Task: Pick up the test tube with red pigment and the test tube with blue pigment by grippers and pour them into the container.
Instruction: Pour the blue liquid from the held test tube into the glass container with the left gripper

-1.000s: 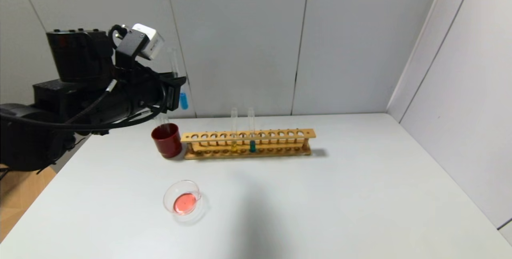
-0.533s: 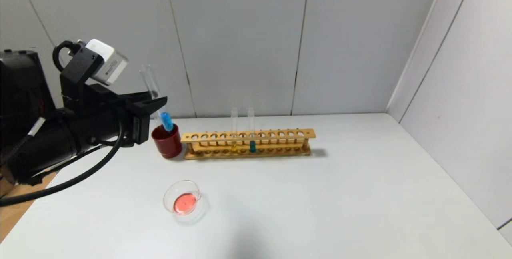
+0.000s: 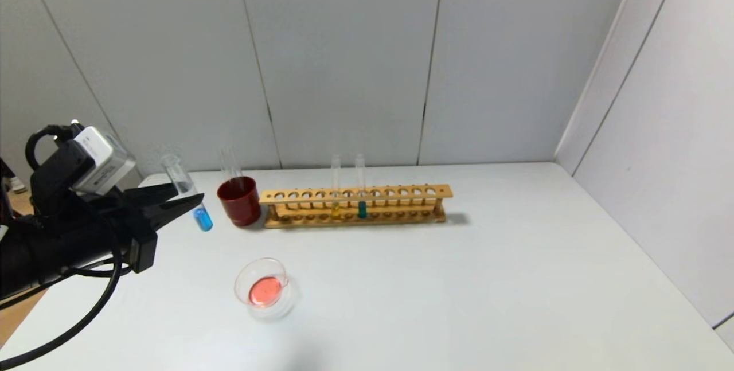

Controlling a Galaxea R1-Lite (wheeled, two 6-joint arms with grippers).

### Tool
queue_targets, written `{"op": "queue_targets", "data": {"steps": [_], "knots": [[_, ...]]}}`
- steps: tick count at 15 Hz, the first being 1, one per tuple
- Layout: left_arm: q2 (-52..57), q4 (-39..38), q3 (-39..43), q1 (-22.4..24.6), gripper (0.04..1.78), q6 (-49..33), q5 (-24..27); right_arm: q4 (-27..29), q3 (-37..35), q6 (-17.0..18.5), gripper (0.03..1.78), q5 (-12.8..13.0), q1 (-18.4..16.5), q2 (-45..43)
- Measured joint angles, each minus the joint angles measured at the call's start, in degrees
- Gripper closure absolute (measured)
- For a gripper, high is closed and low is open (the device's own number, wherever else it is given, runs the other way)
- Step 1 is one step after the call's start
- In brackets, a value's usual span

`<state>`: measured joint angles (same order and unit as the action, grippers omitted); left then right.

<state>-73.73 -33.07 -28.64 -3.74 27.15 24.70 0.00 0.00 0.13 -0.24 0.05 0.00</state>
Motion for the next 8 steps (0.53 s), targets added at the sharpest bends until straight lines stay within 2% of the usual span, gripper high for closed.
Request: {"op": "queue_targets", "data": {"steps": [4, 6, 8], "knots": [[-3.04, -0.35, 1.72, 5.72, 1.52, 8.74, 6.00, 0.00, 0.00, 0.00, 0.06, 0.02, 0.02, 0.00], [-5.95, -0.35, 1.74, 9.58, 1.52, 16.53, 11.19, 0.00, 0.00, 0.00, 0.06, 0.02, 0.02, 0.00], [-9.31, -0.28, 1.13, 12.61, 1.52, 23.78, 13.84, 0.00, 0.00, 0.02, 0.06, 0.00, 0.05, 0.00]]}}
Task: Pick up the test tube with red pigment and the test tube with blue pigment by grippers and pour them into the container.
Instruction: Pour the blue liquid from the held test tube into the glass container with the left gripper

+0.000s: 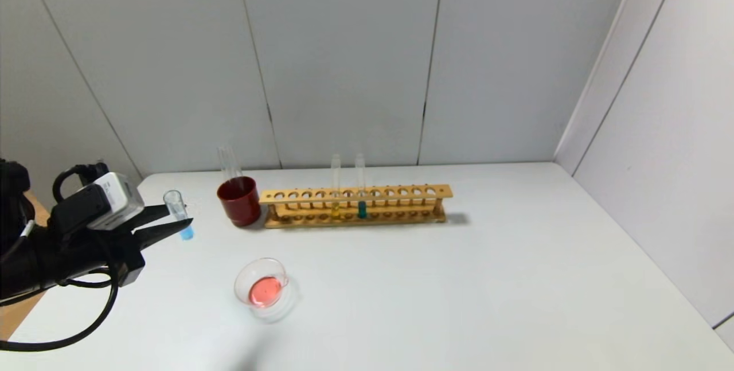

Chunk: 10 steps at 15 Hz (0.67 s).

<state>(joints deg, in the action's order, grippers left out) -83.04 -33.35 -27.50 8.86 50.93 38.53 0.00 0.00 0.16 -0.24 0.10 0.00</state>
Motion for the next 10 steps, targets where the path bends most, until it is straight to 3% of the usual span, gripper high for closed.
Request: {"op": "queue_targets", "data": {"steps": [10], "knots": [[-8.46, 0.74, -3.94, 1.61, 1.52, 23.27, 0.20, 0.00, 0.00, -0.02, 0.06, 0.00, -0.02, 0.00]]}}
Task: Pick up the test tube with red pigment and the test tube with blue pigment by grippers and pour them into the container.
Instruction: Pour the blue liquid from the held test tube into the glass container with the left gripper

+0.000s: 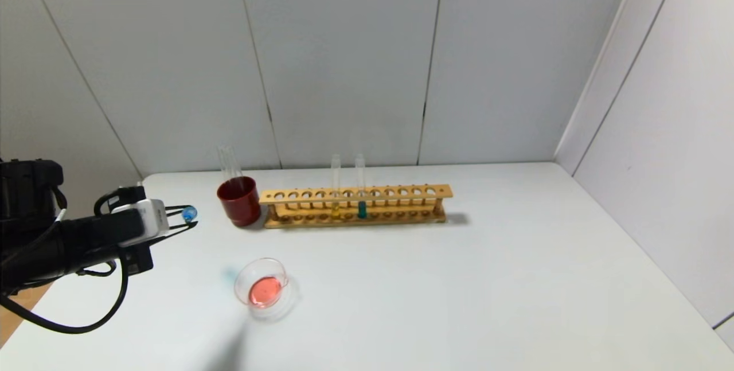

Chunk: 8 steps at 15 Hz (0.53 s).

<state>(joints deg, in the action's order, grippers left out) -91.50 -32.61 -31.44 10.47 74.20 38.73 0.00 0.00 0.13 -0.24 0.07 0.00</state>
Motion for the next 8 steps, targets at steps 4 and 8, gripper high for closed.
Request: {"op": "queue_targets", "data": {"steps": [4, 8], "knots": [[-0.41, -0.02, 1.04, -0.13, 1.52, 7.41, -0.39, 0.00, 0.00, 0.00, 0.06, 0.00, 0.00, 0.00], [-0.72, -0.07, 4.13, -0.02, 1.52, 14.24, -0.67, 0.00, 0.00, 0.02, 0.06, 0.00, 0.00, 0.00]]}}
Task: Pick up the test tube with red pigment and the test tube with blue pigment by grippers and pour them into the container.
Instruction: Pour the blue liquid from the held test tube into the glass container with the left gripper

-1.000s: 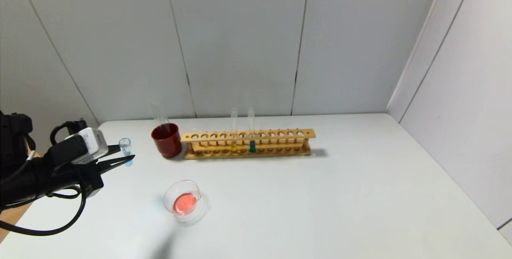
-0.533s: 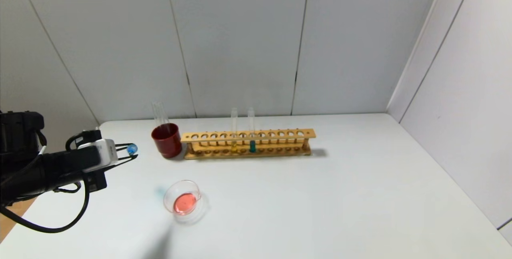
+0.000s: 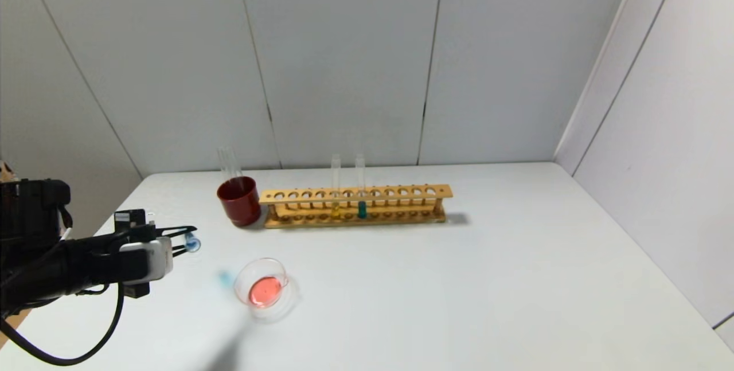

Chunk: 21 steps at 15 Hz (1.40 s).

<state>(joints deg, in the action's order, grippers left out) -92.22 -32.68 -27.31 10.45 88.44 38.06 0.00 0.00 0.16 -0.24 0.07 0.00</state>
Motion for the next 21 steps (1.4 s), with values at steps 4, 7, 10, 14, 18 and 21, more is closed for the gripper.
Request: {"op": "queue_targets", "data": {"steps": [4, 7, 10, 14, 18, 21], "knots": [[-0.80, -0.56, 2.43, 0.10, 1.52, 4.75, -3.74, 0.00, 0.00, 0.00, 0.06, 0.00, 0.00, 0.00], [-2.60, -0.63, 1.87, 0.02, 1.52, 10.18, -4.90, 0.00, 0.00, -0.02, 0.06, 0.02, 0.00, 0.00], [-5.02, -0.67, -1.05, -0.72, 1.52, 13.18, -5.45, 0.00, 0.00, -0.02, 0.06, 0.00, 0.00, 0.00], [-7.36, -0.67, -3.40, -4.12, 1.52, 14.09, -6.75, 0.00, 0.00, -0.02, 0.06, 0.00, 0.00, 0.00], [-8.98, -0.61, -6.14, -6.29, 1.52, 18.86, -7.55, 0.00, 0.00, -0.05, 0.06, 0.00, 0.00, 0.00], [-10.31, -0.56, -7.80, -6.55, 1.52, 22.28, -7.66, 0.00, 0.00, -0.02, 0.06, 0.00, 0.00, 0.00]]}}
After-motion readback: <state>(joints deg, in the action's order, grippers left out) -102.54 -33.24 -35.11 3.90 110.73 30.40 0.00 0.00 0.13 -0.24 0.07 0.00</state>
